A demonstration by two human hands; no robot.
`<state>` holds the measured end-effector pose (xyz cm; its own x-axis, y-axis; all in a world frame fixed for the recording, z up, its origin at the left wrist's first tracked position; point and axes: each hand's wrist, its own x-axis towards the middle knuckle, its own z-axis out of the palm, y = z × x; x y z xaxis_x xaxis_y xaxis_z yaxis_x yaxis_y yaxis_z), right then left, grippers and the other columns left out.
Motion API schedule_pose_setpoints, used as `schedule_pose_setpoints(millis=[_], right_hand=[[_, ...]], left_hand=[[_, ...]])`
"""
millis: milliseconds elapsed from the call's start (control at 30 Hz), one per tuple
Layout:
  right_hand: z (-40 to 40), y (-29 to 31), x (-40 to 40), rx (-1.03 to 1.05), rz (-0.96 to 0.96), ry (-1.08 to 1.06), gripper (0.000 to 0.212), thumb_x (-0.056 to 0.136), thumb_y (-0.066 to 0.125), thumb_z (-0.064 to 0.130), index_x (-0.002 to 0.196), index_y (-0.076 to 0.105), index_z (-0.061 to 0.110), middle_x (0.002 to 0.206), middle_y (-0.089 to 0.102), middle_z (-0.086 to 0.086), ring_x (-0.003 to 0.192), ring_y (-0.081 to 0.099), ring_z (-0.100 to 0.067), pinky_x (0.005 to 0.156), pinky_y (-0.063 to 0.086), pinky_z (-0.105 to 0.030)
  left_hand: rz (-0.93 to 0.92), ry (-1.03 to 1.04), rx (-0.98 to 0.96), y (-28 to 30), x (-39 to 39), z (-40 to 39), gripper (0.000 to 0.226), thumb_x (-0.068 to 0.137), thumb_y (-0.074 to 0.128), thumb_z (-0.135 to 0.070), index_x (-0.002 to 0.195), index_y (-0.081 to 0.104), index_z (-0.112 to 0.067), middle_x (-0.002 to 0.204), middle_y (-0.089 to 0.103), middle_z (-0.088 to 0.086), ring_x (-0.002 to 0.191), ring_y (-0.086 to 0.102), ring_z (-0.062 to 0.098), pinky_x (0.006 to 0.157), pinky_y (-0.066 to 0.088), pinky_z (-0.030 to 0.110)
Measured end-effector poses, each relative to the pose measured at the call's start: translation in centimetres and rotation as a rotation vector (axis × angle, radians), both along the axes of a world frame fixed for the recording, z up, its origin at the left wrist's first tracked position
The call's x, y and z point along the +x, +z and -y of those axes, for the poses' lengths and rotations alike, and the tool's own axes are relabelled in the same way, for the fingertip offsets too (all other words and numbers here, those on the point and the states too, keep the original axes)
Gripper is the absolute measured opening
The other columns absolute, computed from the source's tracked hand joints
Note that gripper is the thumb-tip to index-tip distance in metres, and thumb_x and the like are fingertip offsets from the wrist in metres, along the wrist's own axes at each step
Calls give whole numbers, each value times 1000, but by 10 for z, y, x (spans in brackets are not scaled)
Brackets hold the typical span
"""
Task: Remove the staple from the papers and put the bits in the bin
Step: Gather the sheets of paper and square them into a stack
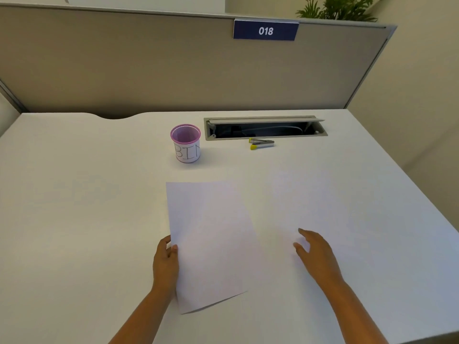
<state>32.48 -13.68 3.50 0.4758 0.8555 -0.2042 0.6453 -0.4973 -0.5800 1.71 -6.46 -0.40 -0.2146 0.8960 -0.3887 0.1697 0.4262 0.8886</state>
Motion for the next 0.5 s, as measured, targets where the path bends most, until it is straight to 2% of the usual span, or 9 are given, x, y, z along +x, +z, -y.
schedule_pose_setpoints(millis=[67, 167, 200, 267, 367, 433, 500], right_hand=[[5, -2, 9, -58, 63, 45, 59, 88, 58, 37, 140, 36, 21, 151, 33, -1, 140, 28, -19, 113, 26, -35], [14, -17, 18, -259, 149, 159, 88, 80, 56, 57, 148, 10, 26, 159, -1, 1, 146, -5, -20, 118, 3, -39], [16, -24, 18, -278, 158, 175, 92, 78, 55, 62, 148, 5, 27, 158, -8, 1, 146, -10, -20, 118, -1, -40], [20, -34, 16, -248, 178, 160, 93, 77, 52, 65, 147, 2, 30, 158, -12, 1, 145, -14, -21, 118, -4, -41], [27, -43, 12, -176, 216, 150, 84, 81, 45, 67, 146, 6, 33, 157, -11, 5, 146, -11, -18, 118, -3, -40], [32, -48, 6, -120, 226, 166, 80, 79, 30, 74, 144, 7, 34, 152, -8, 12, 145, -8, -15, 118, -2, -39], [35, -50, 0, -53, 208, 153, 70, 82, 22, 66, 143, 15, 33, 152, 0, 12, 144, -3, -12, 118, -1, -39]], left_hand=[[-6, -3, -4, -1, 0, -1, 28, 97, 38, -12, 124, 46, -15, 123, 56, 18, 106, 55, 38, 94, 45, 56], [3, 3, -11, -2, -1, -2, 29, 97, 38, -11, 125, 46, -13, 125, 55, 17, 108, 54, 38, 95, 44, 55], [11, 8, -13, -2, -1, -2, 29, 97, 38, -11, 124, 46, -13, 125, 55, 17, 108, 55, 38, 95, 44, 55], [10, 8, -19, -1, -1, -3, 28, 96, 39, -11, 123, 47, -14, 123, 56, 17, 106, 56, 37, 94, 45, 54], [-2, 2, -15, -2, -1, -3, 27, 96, 39, -10, 122, 47, -13, 123, 57, 17, 105, 56, 37, 93, 46, 53], [-4, -1, -11, -2, -2, -3, 27, 96, 39, -10, 122, 47, -13, 122, 57, 17, 104, 56, 37, 93, 46, 53], [-6, -3, -11, -3, -2, -3, 27, 96, 38, -10, 121, 48, -14, 120, 58, 16, 103, 57, 36, 92, 47, 51]])
